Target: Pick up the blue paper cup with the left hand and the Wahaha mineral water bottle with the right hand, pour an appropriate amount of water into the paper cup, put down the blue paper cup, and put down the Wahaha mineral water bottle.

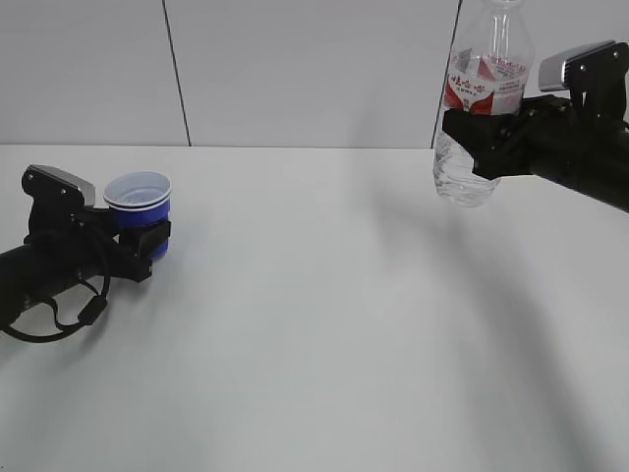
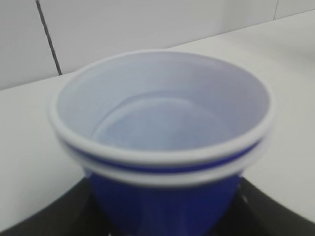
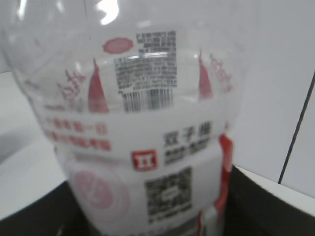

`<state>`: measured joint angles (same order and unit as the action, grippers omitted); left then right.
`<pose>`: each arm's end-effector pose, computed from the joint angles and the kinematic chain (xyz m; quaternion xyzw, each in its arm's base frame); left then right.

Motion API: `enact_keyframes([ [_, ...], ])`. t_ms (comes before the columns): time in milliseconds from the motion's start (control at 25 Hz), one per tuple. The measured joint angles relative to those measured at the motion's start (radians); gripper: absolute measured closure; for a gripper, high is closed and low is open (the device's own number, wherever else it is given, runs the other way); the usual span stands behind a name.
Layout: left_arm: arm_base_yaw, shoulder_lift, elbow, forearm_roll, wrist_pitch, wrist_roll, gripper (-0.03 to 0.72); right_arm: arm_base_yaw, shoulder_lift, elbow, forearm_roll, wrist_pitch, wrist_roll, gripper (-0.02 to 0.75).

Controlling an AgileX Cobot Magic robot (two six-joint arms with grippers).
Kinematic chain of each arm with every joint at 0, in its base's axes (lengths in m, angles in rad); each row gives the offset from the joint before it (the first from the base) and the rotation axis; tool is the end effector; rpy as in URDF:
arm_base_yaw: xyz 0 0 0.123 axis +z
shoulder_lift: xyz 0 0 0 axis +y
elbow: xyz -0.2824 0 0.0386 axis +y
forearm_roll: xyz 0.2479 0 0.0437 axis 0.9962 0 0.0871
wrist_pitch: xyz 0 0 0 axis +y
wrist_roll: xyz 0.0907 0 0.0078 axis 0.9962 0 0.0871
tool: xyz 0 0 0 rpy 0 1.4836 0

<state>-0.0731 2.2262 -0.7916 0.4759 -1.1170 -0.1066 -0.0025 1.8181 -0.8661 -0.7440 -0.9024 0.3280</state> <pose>0.3557 -0.0636 0.0608 0.1998 0.7651 -0.1556 0.5921 0.3627 0.0474 0.2018 -0.2505 0.6969 0.1439 0.6564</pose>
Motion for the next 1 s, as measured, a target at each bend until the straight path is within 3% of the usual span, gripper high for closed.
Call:
enact_keyframes([
  [560,0.0,0.091,-0.053,-0.019,-0.042,0.002,0.265,0.0,0.0,0.0,-0.002,0.0,0.0,0.337],
  [1000,-0.037,0.106,-0.057,-0.076,-0.06,0.006,0.265,0.0,0.0,0.0,-0.007,0.0,0.0,0.337],
])
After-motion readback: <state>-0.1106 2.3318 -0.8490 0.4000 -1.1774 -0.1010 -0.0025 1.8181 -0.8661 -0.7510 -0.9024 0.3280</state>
